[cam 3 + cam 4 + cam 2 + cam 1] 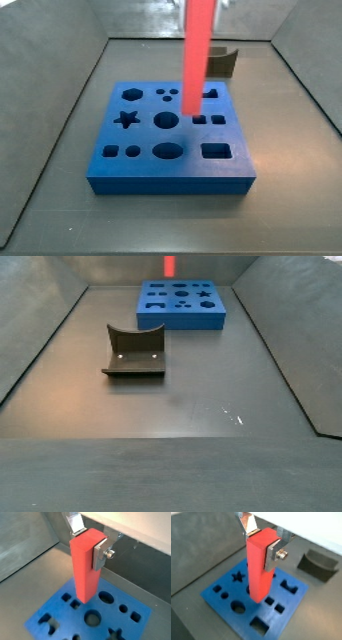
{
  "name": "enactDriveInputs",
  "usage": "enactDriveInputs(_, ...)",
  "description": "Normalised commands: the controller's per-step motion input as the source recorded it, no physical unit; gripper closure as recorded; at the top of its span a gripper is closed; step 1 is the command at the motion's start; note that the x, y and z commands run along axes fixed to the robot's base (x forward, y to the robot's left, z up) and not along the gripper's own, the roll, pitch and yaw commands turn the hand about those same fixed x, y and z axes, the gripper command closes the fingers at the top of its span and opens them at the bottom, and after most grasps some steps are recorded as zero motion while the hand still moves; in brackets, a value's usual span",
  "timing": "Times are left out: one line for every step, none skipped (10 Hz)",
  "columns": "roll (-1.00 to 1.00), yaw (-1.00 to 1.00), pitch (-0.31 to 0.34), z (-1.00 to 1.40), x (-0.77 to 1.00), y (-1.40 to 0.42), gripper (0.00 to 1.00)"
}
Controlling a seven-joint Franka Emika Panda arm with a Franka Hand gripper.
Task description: Insert the rectangle object.
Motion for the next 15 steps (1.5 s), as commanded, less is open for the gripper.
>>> enactDriveInputs(-0.01,-0.65,0.000,-0.01,0.36,-0.34,1.00)
enactDriveInputs(-0.02,-0.79,0.000,0.00,0.18,-0.32,1.00)
enactDriveInputs(0.00,-0.91,0.000,0.00,0.05,-0.28,1.00)
enactDriveInputs(0.00,-0.97,0.000,-0.05,0.03,-0.23,1.00)
enactDriveInputs(0.00,-0.98,0.000,-0.08,0.03,-0.22,1.00)
enactDriveInputs(0.00,-1.00,0.000,-0.12,0.02,-0.19,1.00)
enactDriveInputs(0.01,-1.00,0.000,-0.16,0.01,-0.14,1.00)
enactDriveInputs(0.04,-1.00,-0.003,-0.19,0.00,-0.05,1.00)
enactDriveInputs(0.09,-1.00,-0.029,-0.32,0.00,0.00,1.00)
enactDriveInputs(0.09,-1.00,-0.034,-0.33,0.01,0.00,1.00)
enactDriveInputs(0.10,-1.00,-0.037,-0.35,0.01,0.00,1.00)
enactDriveInputs(0.11,-1.00,-0.037,-0.35,0.01,0.00,1.00)
enactDriveInputs(0.08,-1.00,-0.036,-0.28,0.01,0.00,1.00)
enactDriveInputs(0.07,-1.00,-0.029,-0.25,0.01,0.00,1.00)
enactDriveInputs(0.07,-1.00,-0.026,-0.23,0.02,0.00,1.00)
